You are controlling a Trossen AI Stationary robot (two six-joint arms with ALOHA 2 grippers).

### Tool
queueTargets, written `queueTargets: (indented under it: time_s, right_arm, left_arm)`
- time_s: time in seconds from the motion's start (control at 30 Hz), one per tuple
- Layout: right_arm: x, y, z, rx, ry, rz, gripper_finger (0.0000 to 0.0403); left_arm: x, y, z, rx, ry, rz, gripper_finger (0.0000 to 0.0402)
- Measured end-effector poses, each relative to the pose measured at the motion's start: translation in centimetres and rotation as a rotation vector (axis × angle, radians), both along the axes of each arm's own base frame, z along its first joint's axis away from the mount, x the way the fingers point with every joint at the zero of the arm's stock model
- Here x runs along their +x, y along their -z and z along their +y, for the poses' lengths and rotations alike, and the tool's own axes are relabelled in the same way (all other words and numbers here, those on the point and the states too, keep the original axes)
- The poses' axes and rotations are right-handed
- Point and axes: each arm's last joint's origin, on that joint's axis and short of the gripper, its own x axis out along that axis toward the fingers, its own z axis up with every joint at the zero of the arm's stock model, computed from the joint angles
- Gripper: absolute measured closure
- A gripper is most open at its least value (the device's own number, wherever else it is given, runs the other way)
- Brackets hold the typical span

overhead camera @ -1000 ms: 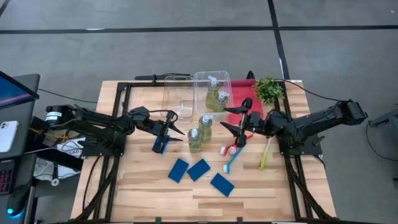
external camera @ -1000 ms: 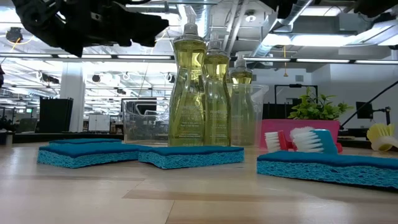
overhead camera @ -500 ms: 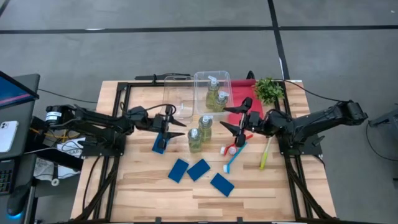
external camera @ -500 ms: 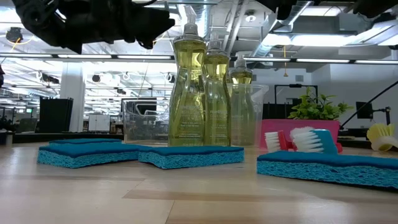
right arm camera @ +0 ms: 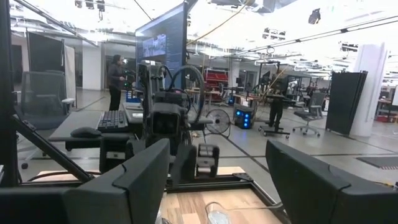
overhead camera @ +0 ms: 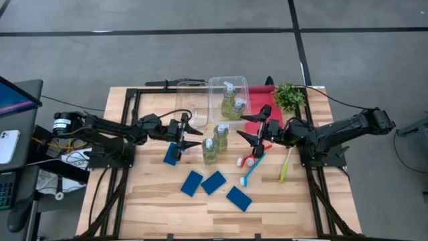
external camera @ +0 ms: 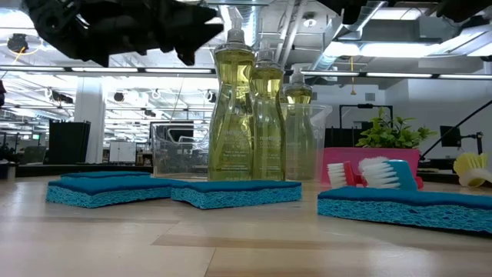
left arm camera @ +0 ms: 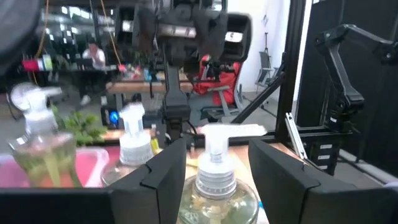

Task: Pick & Place Kitchen Sink Supplies
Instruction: Put the transparent soap dispenser into the right transparent bin

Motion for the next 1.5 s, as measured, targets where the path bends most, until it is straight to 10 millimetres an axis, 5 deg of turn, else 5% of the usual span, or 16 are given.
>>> queueTargets:
  time_s: [1.5]
  right_arm:
    - [0.0,0.1,0.0,-0.001,-0.001,0.009,0.0143]
  left_arm:
    - [5.3,1.4,-0.6,-0.076,0.049,0.09,0.0224]
